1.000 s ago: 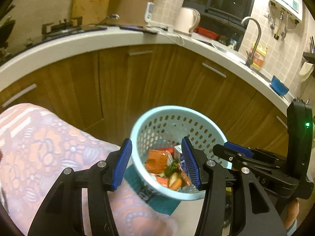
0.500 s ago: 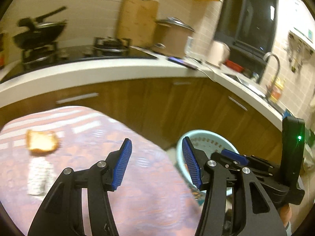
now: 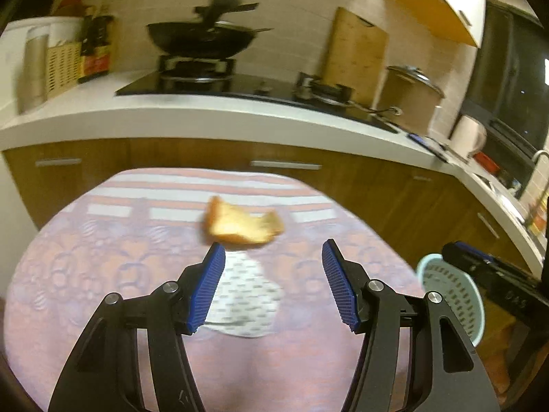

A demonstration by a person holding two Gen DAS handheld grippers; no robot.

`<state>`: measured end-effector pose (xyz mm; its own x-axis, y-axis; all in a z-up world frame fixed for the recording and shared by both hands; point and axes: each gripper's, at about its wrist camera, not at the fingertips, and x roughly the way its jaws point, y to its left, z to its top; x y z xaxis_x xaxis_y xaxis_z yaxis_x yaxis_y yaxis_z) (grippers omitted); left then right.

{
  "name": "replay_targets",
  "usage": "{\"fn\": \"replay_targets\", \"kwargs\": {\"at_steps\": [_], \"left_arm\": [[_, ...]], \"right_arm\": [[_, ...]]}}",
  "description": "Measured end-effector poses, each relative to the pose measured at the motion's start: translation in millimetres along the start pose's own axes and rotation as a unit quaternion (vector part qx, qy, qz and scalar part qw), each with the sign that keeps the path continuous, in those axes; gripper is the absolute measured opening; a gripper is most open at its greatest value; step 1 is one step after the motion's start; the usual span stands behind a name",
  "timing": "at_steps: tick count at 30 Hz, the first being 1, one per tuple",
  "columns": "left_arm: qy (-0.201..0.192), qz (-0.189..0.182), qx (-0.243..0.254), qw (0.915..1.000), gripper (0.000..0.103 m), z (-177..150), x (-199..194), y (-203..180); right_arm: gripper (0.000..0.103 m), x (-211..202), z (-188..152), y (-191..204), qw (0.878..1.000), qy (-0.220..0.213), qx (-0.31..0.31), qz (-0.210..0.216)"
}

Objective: Collect trash
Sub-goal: 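Grasp the white polka-dot napkin with the left tool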

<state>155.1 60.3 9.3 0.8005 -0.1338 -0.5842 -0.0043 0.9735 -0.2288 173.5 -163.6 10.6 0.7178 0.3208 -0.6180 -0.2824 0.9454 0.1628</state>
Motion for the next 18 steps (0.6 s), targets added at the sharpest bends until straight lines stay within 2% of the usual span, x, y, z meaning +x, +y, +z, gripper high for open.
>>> {"fn": "replay_targets", "kwargs": {"at_steps": [2, 4, 5, 8, 11, 15, 18], "left_arm": [[0.01, 0.012, -0.006, 0.9999, 0.057, 0.9, 4.6, 15.3], [0.025, 0.014, -0.011, 0.9995, 0.065, -0.7, 10.9, 26.5], [0.035, 0.014, -0.012, 0.9992, 0.066, -2.2, 15.1, 31.0], [0.071, 0.008, -0.009, 0.9974, 0.067, -11.1, 35.1, 38.3], [0.108, -0.007, -0.019, 0.9939, 0.067, -22.5, 56.7, 42.1], [0.122, -0.014, -0.004, 0.9924, 0.067, -31.7, 69.3, 37.0], [0.122, -0.011, 0.01, 0.9924, 0.075, -34.6, 72.8, 30.8]], "right_arm": [[0.034, 12.0, 0.9, 11.4, 1.0, 0.0, -0.003, 0.012], [0.034, 23.9, -1.6, 19.3, 1.0, -0.001, -0.006, 0.022], [0.034, 29.4, -3.0, 22.1, 1.0, 0.0, -0.006, 0.026], [0.034, 54.5, -14.2, 26.9, 0.999, 0.007, -0.004, 0.053], [0.034, 73.7, -24.5, 28.1, 0.998, 0.024, 0.0, 0.051], [0.034, 85.0, -30.6, 21.5, 0.998, 0.038, 0.015, 0.053], [0.034, 86.6, -31.8, 17.8, 0.998, 0.04, 0.021, 0.054]]}}
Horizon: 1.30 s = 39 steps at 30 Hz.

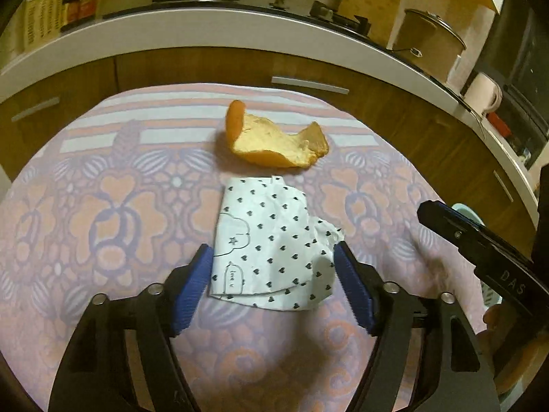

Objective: Collect trash
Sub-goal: 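Grasp the white polka-dot napkin with the left tool, then grasp the bread crust with the right tool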

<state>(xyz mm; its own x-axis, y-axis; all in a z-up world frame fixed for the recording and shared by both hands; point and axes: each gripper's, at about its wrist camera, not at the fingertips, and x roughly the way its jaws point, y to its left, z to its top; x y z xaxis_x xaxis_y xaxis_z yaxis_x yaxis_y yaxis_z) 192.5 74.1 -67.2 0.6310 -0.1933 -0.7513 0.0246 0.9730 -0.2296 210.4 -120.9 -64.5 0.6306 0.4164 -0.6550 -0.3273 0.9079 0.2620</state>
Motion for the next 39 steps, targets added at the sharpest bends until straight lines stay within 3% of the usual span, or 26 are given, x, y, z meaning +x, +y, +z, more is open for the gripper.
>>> {"fn": "replay_targets", "kwargs": {"at_steps": [3, 11, 16, 20, 21, 22, 27, 31, 35, 39], "left_arm": [[-0.001, 0.005, 0.011, 0.9999, 0.08, -1.6, 2.2, -5.2], [0.012, 0.058, 0.068, 0.9959, 0.081, -5.5, 12.1, -24.8], [0.004, 0.083, 0.072, 0.9939, 0.065, -7.2, 10.3, -24.9], [-0.006, 0.064, 0.049, 0.9967, 0.06, -6.5, 4.0, -15.4], [-0.008, 0.06, 0.043, 0.9972, 0.054, -5.7, 2.6, -13.6], [-0.011, 0.063, 0.038, 0.9972, 0.042, -5.8, 1.6, -11.3], [-0.022, 0.051, 0.006, 0.9984, 0.018, -4.6, -5.6, 3.2], [-0.03, 0.039, -0.012, 0.9987, 0.006, -4.6, -13.7, 11.7], [-0.045, 0.049, -0.021, 0.9976, 0.004, -4.6, -28.4, 17.8], [-0.084, 0.082, -0.043, 0.9921, 0.004, -1.2, -52.5, 36.0]], "right_arm": [[0.034, 1.0, -1.3, 3.6, 1.0, 0.001, -0.009, -0.004], [0.034, 5.3, -1.6, 4.7, 1.0, 0.008, -0.01, -0.006], [0.034, 7.5, -1.3, 4.4, 1.0, 0.012, -0.008, -0.005], [0.034, 7.5, -2.3, 6.2, 1.0, 0.012, -0.013, -0.006], [0.034, 7.7, -2.4, 6.5, 1.0, 0.012, -0.014, -0.007], [0.034, 7.5, -2.4, 6.6, 1.0, 0.012, -0.015, -0.007], [0.034, 7.1, -3.3, 10.2, 1.0, 0.012, -0.024, -0.01], [0.034, 7.0, -3.5, 16.6, 0.999, 0.014, -0.04, -0.016], [0.034, 9.9, 2.0, 25.5, 0.998, 0.028, -0.048, -0.002], [0.034, 13.7, 21.5, 45.5, 0.997, 0.031, -0.065, 0.021]]}}
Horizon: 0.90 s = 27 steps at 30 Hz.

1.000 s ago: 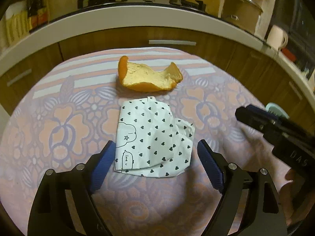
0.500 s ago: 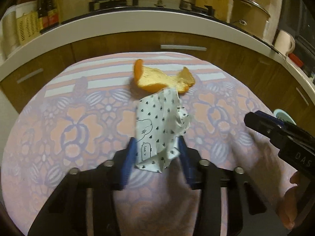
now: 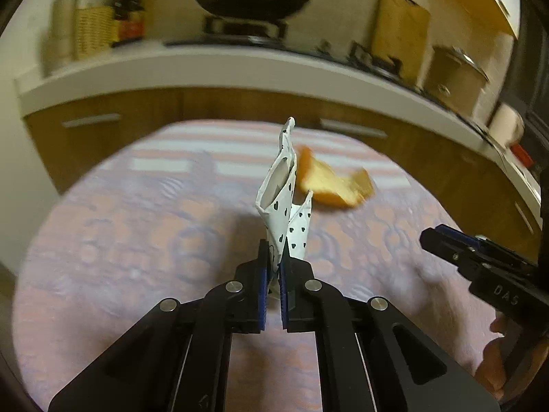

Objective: Collect trash
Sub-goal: 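Grasp the bread crust with the right tool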

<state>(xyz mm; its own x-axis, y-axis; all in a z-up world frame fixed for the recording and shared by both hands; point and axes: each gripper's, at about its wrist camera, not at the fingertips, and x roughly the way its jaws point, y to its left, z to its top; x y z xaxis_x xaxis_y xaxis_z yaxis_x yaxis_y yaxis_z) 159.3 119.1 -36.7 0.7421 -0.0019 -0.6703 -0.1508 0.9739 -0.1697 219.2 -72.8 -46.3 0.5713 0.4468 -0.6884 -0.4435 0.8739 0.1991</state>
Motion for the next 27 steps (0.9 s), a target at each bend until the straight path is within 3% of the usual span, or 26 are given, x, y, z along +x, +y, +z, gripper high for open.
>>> {"fn": "replay_targets", "kwargs": {"at_steps": [2, 7, 15, 19, 21, 24, 26, 27], "left_arm": [[-0.019, 0.02, -0.008, 0.9996, 0.004, 4.6, -4.2, 9.3], [-0.037, 0.02, -0.036, 0.9985, 0.004, 4.2, -2.2, 28.3], [-0.032, 0.03, -0.013, 0.9989, 0.004, 1.5, 7.5, 19.8], [-0.028, 0.028, -0.016, 0.9991, 0.004, 1.6, 9.0, 21.0], [-0.027, 0.025, -0.019, 0.9991, 0.004, 2.2, 9.7, 22.2], [-0.028, 0.027, -0.015, 0.9991, 0.004, 1.7, 9.7, 21.4], [-0.029, 0.029, -0.011, 0.9991, 0.004, 1.5, 9.8, 19.9], [-0.029, 0.03, -0.009, 0.9991, 0.004, 1.5, 10.0, 19.5]], "right_arm": [[0.034, 7.9, 13.5, 8.1, 1.0, 0.002, -0.005, 0.002], [0.034, 37.5, 35.2, 17.7, 1.0, 0.006, -0.022, -0.009], [0.035, 91.7, 51.7, -0.5, 0.999, 0.037, 0.006, -0.012], [0.052, 95.4, 57.0, 4.3, 1.0, 0.03, -0.002, -0.008], [0.052, 103.0, 58.0, 9.4, 0.999, 0.046, -0.014, -0.007], [0.052, 109.5, 56.0, 20.1, 0.997, 0.061, -0.039, -0.025], [0.035, 109.2, 53.0, 26.9, 0.996, 0.063, -0.054, -0.028], [0.033, 106.9, 50.8, 30.1, 0.996, 0.06, -0.062, -0.032]]}}
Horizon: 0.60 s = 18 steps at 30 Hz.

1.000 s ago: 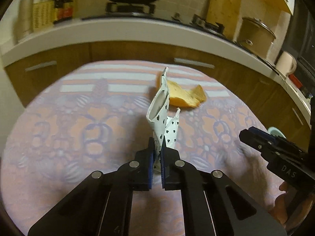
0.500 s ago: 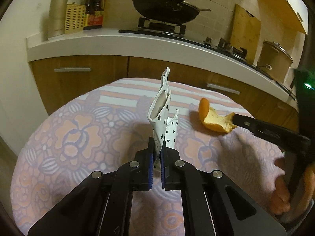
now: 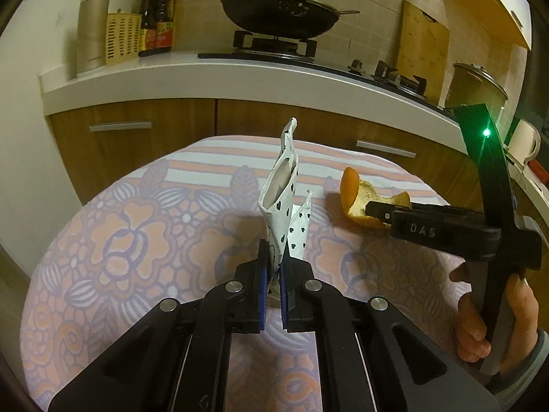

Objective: Collect trash
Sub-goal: 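Grasp the bread crust with the right tool, then carry the napkin and bread crust over the basket and open both tools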

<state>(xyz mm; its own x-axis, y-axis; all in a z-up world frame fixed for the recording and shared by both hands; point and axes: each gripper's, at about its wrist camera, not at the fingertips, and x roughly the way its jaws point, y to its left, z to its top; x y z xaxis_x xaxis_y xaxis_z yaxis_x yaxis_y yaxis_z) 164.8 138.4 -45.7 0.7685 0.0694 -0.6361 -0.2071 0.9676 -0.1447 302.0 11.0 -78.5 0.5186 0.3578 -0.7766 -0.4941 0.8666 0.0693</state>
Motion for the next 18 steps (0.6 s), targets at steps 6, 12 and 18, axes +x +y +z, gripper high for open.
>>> {"fn": "replay_targets", "kwargs": {"at_steps": [6, 12, 18], "left_arm": [[-0.005, 0.004, 0.005, 1.0, 0.004, -1.7, -1.6, -1.9], [-0.015, 0.007, 0.014, 0.9998, 0.004, -4.6, -7.8, -7.5], [-0.017, -0.019, 0.032, 0.9992, 0.004, -1.6, -18.5, -30.4]], "right_arm": [[0.008, -20.0, -12.0, 12.5, 0.999, -0.035, -0.026, -0.017], [0.006, -63.0, -30.3, 7.5, 0.995, -0.088, -0.025, -0.039], [0.006, -121.3, -47.4, -24.0, 0.989, -0.13, -0.008, -0.067]]}}
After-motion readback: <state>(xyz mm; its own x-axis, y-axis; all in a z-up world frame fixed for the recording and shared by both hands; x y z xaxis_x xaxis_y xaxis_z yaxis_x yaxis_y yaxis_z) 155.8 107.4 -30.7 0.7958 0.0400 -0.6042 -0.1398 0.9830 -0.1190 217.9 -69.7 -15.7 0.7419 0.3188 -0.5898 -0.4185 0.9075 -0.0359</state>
